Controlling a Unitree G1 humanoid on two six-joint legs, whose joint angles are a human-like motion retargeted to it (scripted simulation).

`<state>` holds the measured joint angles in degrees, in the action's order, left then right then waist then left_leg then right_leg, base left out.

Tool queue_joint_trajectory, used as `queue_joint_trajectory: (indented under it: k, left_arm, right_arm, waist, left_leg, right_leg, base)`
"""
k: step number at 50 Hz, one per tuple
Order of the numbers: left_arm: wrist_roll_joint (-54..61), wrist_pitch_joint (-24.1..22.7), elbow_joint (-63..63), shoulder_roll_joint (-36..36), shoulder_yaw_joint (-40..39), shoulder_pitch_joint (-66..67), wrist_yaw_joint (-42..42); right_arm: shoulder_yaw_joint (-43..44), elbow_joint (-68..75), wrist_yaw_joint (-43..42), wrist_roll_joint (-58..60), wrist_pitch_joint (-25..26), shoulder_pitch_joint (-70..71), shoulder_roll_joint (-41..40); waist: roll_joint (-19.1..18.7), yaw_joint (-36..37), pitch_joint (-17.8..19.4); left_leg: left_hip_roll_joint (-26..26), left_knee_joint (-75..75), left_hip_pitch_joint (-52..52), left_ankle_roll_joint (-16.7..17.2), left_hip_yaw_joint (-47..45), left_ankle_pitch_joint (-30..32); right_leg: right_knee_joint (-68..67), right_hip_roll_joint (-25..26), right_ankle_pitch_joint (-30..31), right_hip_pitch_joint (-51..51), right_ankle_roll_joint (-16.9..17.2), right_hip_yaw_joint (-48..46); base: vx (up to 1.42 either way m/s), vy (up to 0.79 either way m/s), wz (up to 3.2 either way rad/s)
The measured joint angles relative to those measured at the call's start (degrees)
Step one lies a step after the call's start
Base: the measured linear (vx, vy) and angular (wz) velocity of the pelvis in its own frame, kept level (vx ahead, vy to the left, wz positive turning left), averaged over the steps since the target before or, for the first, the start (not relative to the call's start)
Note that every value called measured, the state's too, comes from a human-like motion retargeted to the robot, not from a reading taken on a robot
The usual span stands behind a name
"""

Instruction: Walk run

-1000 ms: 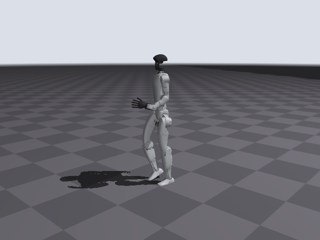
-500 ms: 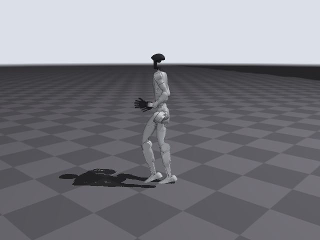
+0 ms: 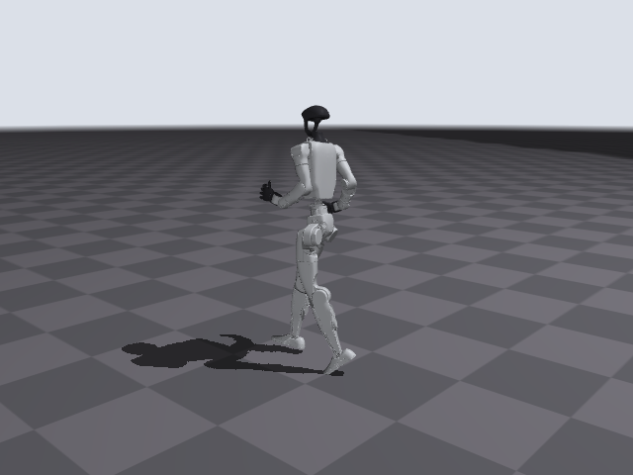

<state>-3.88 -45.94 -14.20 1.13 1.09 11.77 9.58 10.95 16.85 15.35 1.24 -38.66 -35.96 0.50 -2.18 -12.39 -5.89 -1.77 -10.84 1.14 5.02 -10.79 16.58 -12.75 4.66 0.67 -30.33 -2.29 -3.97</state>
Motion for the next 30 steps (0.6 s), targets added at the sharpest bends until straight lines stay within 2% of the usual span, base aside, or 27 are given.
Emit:
queue_joint_trajectory:
  k: [3, 4, 5, 6, 7, 8, 9, 10, 11, 13, 14, 15, 17, 18, 20, 22, 23, 24, 25, 27, 28, 29, 30]
  left_arm:
    - [1.98, 1.07, 2.43, 0.00, -1.30, 1.86, 0.48]
    - [2.38, 1.30, 3.32, -0.15, -2.15, 2.43, 0.97]
    - [2.65, 1.44, 4.14, -0.32, -3.15, 3.05, 1.60]
    - [2.13, 0.94, 4.10, -0.89, -3.81, 4.32, 2.45]
    - [1.58, 0.44, 3.89, -1.68, -4.26, 5.31, 3.30]
    - [0.94, -0.07, 3.35, -2.93, -4.30, 5.71, 4.19]
    - [0.38, -0.50, 2.88, -3.92, -4.15, 6.22, 4.06]
    - [-0.14, -0.88, 2.44, -4.76, -3.91, 6.79, 3.43]
    - [-0.93, -1.57, 2.30, -4.78, -3.92, 7.67, 2.69]
    - [-2.67, -2.58, 2.30, -4.83, -4.30, 9.61, 3.01]
    - [-3.59, -2.85, 2.57, -4.74, -4.53, 10.80, 3.60]
    - [-4.50, -3.06, 2.96, -4.59, -4.74, 12.08, 4.16]
    - [-5.66, -2.93, 3.37, -4.13, -4.77, 14.50, 4.30]
    - [-5.83, -2.81, 3.39, -3.91, -4.70, 15.32, 4.22]
    - [-5.21, -2.42, 3.09, -3.72, -4.22, 15.74, 4.38]
    - [-4.00, -1.97, 3.15, -3.65, -3.83, 15.20, 5.00]
    - [-3.43, -1.68, 3.30, -3.38, -3.63, 14.29, 5.32]
    - [-2.87, -1.33, 3.60, -2.93, -3.29, 13.02, 5.53]
    - [-2.32, -0.95, 3.97, -2.38, -2.88, 11.59, 5.69]
    - [-1.31, -1.25, 4.06, -1.32, -1.15, 10.34, 5.55]
    - [-0.10, -1.74, 3.65, -1.08, -2.39, 8.07, 5.99]
    - [0.82, -1.81, 3.05, -0.96, -3.02, 5.85, 6.61]
    - [1.58, -1.68, 2.35, -0.89, -3.33, 3.65, 7.32]
  right_arm:
    - [0.27, -3.65, -1.47, 1.83, 1.43, 4.30, -2.41]
    - [0.48, -5.13, -1.63, 2.78, 2.27, 5.92, -3.07]
    - [0.69, -6.61, -1.73, 3.80, 3.18, 7.51, -3.69]
    - [0.83, -7.33, -2.64, 4.36, 3.57, 8.97, -4.44]
    - [1.83, -7.92, -3.44, 4.48, 3.69, 10.84, -4.97]
    - [4.54, -8.26, -4.03, 3.72, 3.30, 13.52, -5.04]
    - [5.26, -8.59, -5.08, 2.66, 2.89, 16.08, -4.88]
    - [4.99, -8.93, -6.36, 1.43, 2.46, 18.59, -4.61]
    - [3.86, -9.43, -8.12, -0.11, 1.98, 20.46, -4.26]
    - [2.48, -10.90, -10.43, -2.98, 0.97, 23.39, -3.22]
    - [1.97, -11.67, -10.84, -4.02, 0.58, 24.37, -2.50]
    - [1.44, -12.41, -11.02, -4.89, 0.27, 25.22, -1.74]
    - [0.60, -13.87, -10.22, -4.97, 0.34, 25.44, -0.50]
    - [0.43, -14.61, -9.46, -4.45, 0.72, 25.09, 0.03]
    - [0.67, -15.79, -7.67, -2.17, 2.10, 23.89, 1.15]
    - [0.61, -15.87, -6.48, 1.26, 3.48, 22.08, 2.10]
    - [0.76, -15.66, -6.15, 3.12, 3.93, 21.25, 2.38]
    - [0.94, -15.12, -6.28, 5.04, 4.03, 20.45, 2.58]
    - [1.15, -14.42, -6.66, 7.00, 3.96, 19.68, 2.74]
    - [1.92, -11.02, -7.03, 10.92, 2.19, 15.76, 2.13]
    - [1.91, -8.95, -6.56, 11.74, 1.34, 14.82, 1.75]
    - [1.11, -7.43, -6.04, 11.89, 0.79, 13.68, 1.38]
    - [-0.10, -6.18, -5.49, 11.71, 0.40, 12.43, 1.02]
  waist:
    - [-1.30, -1.29, -0.05]
    - [-2.05, -0.62, 0.07]
    - [-3.03, 0.35, 0.16]
    - [-4.19, 1.37, -0.23]
    - [-4.29, 2.08, -0.99]
    - [-2.31, 2.15, -2.49]
    - [-0.35, 2.81, -3.47]
    - [1.61, 3.76, -4.21]
    - [1.94, 4.69, -4.32]
    - [2.43, 6.29, -4.30]
    - [3.13, 7.38, -4.19]
    - [4.07, 8.65, -4.07]
    - [5.37, 12.09, -3.40]
    - [5.68, 14.19, -2.86]
    - [6.91, 18.08, -1.45]
    - [9.01, 20.01, 0.94]
    - [9.54, 19.95, 2.19]
    - [10.44, 18.28, 2.64]
    - [11.52, 15.82, 2.68]
    - [11.27, 12.89, 2.09]
    - [9.53, 11.66, 1.36]
    - [7.43, 11.47, 0.83]
    - [5.17, 11.79, 0.39]
  left_leg:
    - [-0.84, -5.03, 3.20, 8.49, -1.21, 12.23]
    - [-0.69, -12.82, 1.76, 9.46, -1.14, 13.42]
    - [-0.76, -22.81, -0.55, 9.28, -1.48, 13.42]
    - [-0.85, -32.03, -3.90, 8.15, 0.52, 13.42]
    - [0.08, -38.46, -7.14, 7.15, 2.52, 13.21]
    - [3.04, -39.33, -10.19, 6.43, 4.54, 12.58]
    - [5.97, -41.00, -13.68, 5.12, 5.41, 10.30]
    - [8.89, -43.07, -17.38, 3.51, 5.72, 7.20]
    - [8.98, -43.76, -21.34, -0.05, 6.30, 3.28]
    - [6.50, -41.77, -28.21, -7.48, 5.52, -4.20]
    - [4.53, -38.41, -30.69, -9.82, 3.85, -6.72]
    - [2.53, -34.28, -32.84, -11.43, 1.78, -8.67]
    - [2.50, -21.87, -34.72, -11.06, 1.68, -10.36]
    - [2.91, -15.18, -34.72, -11.03, 2.31, -11.20]
    - [6.99, -2.71, -33.57, -10.60, 7.63, -14.44]
    - [7.76, 2.52, -32.03, -4.97, 7.14, -14.75]
    - [8.01, 2.22, -31.43, -4.87, 5.48, -11.25]
    - [10.41, -0.15, -30.89, -7.09, 5.20, -13.18]
    - [13.89, -3.55, -30.39, -10.48, 5.61, -17.82]
    - [14.07, -14.14, -29.31, -7.51, 9.40, -24.67]
    - [14.11, -16.23, -29.66, -5.41, 16.04, -26.76]
    - [9.82, -17.18, -28.70, -4.35, 15.21, -28.49]
    - [3.35, -17.57, -27.08, -3.79, 10.64, -30.03]
  right_leg:
    - [2.72, 0.54, 7.65, 0.32, -11.44, -0.49]
    - [-1.83, -0.62, 4.90, 0.69, -12.71, -2.91]
    - [-8.05, -2.29, -0.69, 1.18, -12.71, -5.91]
    - [-11.66, 4.42, -4.21, 0.95, -12.71, 3.90]
    - [-14.26, 7.25, -6.64, 1.04, -12.71, 9.73]
    - [-14.81, 2.32, -6.87, 1.77, -12.71, 7.59]
    - [-15.03, 0.43, -7.53, 3.22, -12.71, 8.35]
    - [-15.09, 0.04, -8.42, 5.04, -12.71, 10.58]
    - [-13.96, 1.02, -7.51, 7.04, -12.71, 11.55]
    - [-10.13, 2.63, -3.30, 11.62, -12.71, 12.38]
    - [-7.85, 3.15, 0.00, 14.17, -12.71, 12.60]
    - [-5.58, 3.56, 3.60, 16.79, -12.71, 12.86]
    - [-1.46, 5.21, 12.22, 22.72, -12.63, 13.29]
    - [0.85, 6.08, 17.08, 26.20, -12.39, 13.06]
    - [4.04, 4.96, 26.71, 32.47, -8.96, 11.83]
    - [-4.22, 2.31, 29.33, 35.16, -3.92, 10.51]
    - [-10.65, 2.30, 29.33, 35.64, -0.53, 11.77]
    - [-17.85, 1.89, 29.33, 34.64, 2.83, 10.89]
    - [-25.43, 1.30, 29.33, 32.91, 6.18, 8.93]
    - [-37.04, 7.21, 29.33, 29.55, 7.58, 7.57]
    - [-37.86, 10.51, 29.33, 26.51, 7.51, 7.82]
    - [-38.14, 13.20, 27.71, 23.38, 6.82, 7.39]
    - [-38.16, 15.60, 25.27, 20.18, 5.82, 6.61]
  base:
    - [1.30, -0.32, -1.04]
    - [1.64, 0.07, -1.71]
    - [1.49, 0.11, -1.84]
    - [1.41, -0.09, -1.52]
    - [1.39, -0.48, -0.50]
    - [1.37, -0.51, -0.07]
    - [1.29, -0.45, -0.20]
    - [1.18, -0.37, -1.06]
    - [1.19, -0.38, -1.34]
    - [1.41, -0.53, -1.24]
    - [1.58, -0.69, -1.30]
    - [1.45, -0.72, -1.56]
    - [1.46, -0.69, -1.81]
    - [1.60, -0.58, -1.96]
    - [1.39, -0.37, -1.93]
    - [1.28, -0.26, -1.41]
    - [1.47, -0.26, -0.32]
    - [1.62, -0.29, 0.65]
    - [1.81, -0.27, 1.18]
    - [1.83, -0.41, 0.59]
    - [1.43, -0.61, -0.58]
    - [1.03, -0.60, -1.20]
    - [0.95, -0.50, -1.18]
